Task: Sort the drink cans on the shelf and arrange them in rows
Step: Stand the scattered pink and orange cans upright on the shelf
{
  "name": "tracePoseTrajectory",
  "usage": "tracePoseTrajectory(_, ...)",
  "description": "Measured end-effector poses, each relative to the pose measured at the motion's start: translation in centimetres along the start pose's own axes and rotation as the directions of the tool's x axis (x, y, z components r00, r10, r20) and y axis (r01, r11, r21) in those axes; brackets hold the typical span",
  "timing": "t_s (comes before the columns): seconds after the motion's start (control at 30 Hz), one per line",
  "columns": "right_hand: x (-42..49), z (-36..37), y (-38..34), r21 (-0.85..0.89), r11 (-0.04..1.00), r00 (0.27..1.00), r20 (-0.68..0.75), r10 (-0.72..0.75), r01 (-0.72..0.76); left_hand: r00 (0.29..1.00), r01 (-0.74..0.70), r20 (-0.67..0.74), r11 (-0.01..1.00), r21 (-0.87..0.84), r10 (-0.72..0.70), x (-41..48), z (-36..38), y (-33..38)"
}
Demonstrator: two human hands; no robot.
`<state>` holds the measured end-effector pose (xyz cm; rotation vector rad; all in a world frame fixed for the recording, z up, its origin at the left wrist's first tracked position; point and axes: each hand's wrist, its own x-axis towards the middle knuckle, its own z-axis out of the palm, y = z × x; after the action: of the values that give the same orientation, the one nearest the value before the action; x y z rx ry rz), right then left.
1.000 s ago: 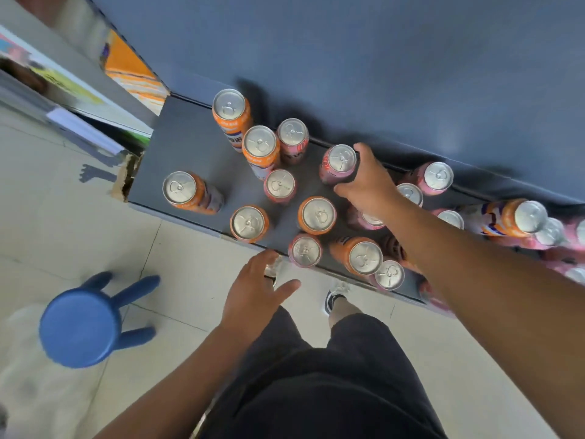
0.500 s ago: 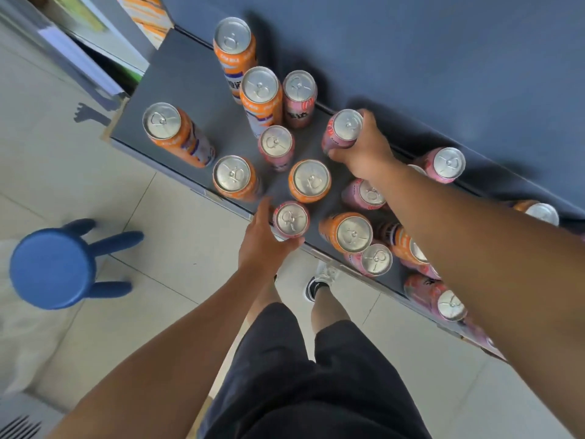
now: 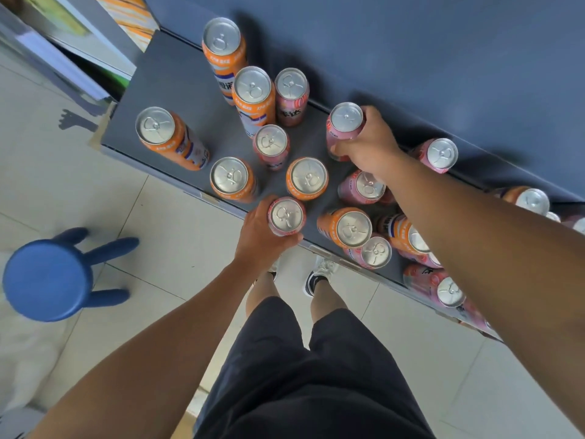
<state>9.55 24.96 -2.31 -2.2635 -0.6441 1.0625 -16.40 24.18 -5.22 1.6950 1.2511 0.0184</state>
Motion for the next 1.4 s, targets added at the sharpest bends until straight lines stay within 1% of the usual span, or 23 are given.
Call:
tracePoseTrajectory(0.1,-1.4,-0.8,-0.4,-0.028,0.997,0.998,0.015,-0.068,0.069,0.998,-0.055,0.022,0.998,0.008,0.054,-1.1,-1.3,0.4)
tracePoseTrajectory(0.27,-5.7,-2.3,-2.5,0.052,0.984,0.983,-0.074,-0.167,0.171,0.99,-0.119,0.075,0.993,-0.001,0.119,-4.5,-4.9,2.1)
tracePoseTrajectory(0.4,-10.1,-4.0,-4.7,0.119,0.959,0.961,-0.138,-0.241,0.258,0.985,-0.152,0.083,0.988,-0.035,0.154,-6.9,-8.0,3.8)
tracePoseTrajectory(0.5,-14.0,-5.1,-6.0,0.109,0.948,0.951,-0.125,-0.284,0.298,0.97,-0.216,0.107,0.976,-0.028,0.218,-7.5,-10.0,5.3)
tracePoseTrajectory(0.63,-19.5,-6.3,-7.5,0.153,0.942,0.952,-0.115,-0.284,0.3,0.947,-0.288,0.138,0.957,-0.026,0.289,-8.0,-12.6,7.9)
tracePoseTrajectory(0.73,-22.7,-6.3,-8.3,0.168,0.938,0.95,-0.137,-0.281,0.302,0.913,-0.367,0.173,0.929,-0.053,0.37,-8.1,-14.1,10.1)
tracePoseTrajectory(0.83,-25.7,-6.2,-9.0,0.205,0.936,0.949,-0.193,-0.248,0.286,0.867,-0.434,0.213,0.892,-0.125,0.451,-8.4,-15.2,12.6)
tracePoseTrajectory(0.9,-27.3,-6.4,-9.1,0.272,0.928,0.957,-0.213,-0.198,0.253,0.825,-0.473,0.25,0.862,-0.184,0.506,-8.4,-15.6,14.3)
tracePoseTrajectory(0.97,-28.7,-6.9,-8.6,0.354,0.914,0.97,-0.204,-0.133,0.2,0.79,-0.479,0.289,0.838,-0.26,0.541,-8.4,-15.7,15.8)
tracePoseTrajectory(1.07,-30.7,-7.7,-7.4,0.487,0.862,0.977,-0.211,-0.038,0.139,0.75,-0.46,0.353,0.825,-0.33,0.559,-8.4,-15.0,17.8)
tracePoseTrajectory(1.13,-32.1,-8.1,-6.6,0.554,0.823,0.969,-0.246,0.02,0.124,0.736,-0.43,0.388,0.826,-0.364,0.555,-8.6,-14.2,18.8)
tracePoseTrajectory(1.27,-35.0,-9.1,-4.3,0.675,0.722,0.933,-0.339,0.122,0.151,0.721,-0.372,0.435,0.831,-0.414,0.54,-9.7,-11.7,20.6)
tracePoseTrajectory(1.3,-35.7,-9.3,-3.6,0.716,0.679,0.924,-0.351,0.149,0.162,0.72,-0.35,0.443,0.831,-0.433,0.535,-10.2,-10.9,21.1)
tracePoseTrajectory(1.33,-36.4,-9.4,-2.8,0.77,0.612,0.92,-0.351,0.173,0.178,0.718,-0.33,0.454,0.832,-0.446,0.528,-10.7,-10.1,21.6)
tracePoseTrajectory(1.4,-37.8,-9.6,-1.2,0.877,0.428,0.931,-0.319,0.18,0.218,0.716,-0.292,0.477,0.839,-0.458,0.51,-12.0,-8.4,22.3)
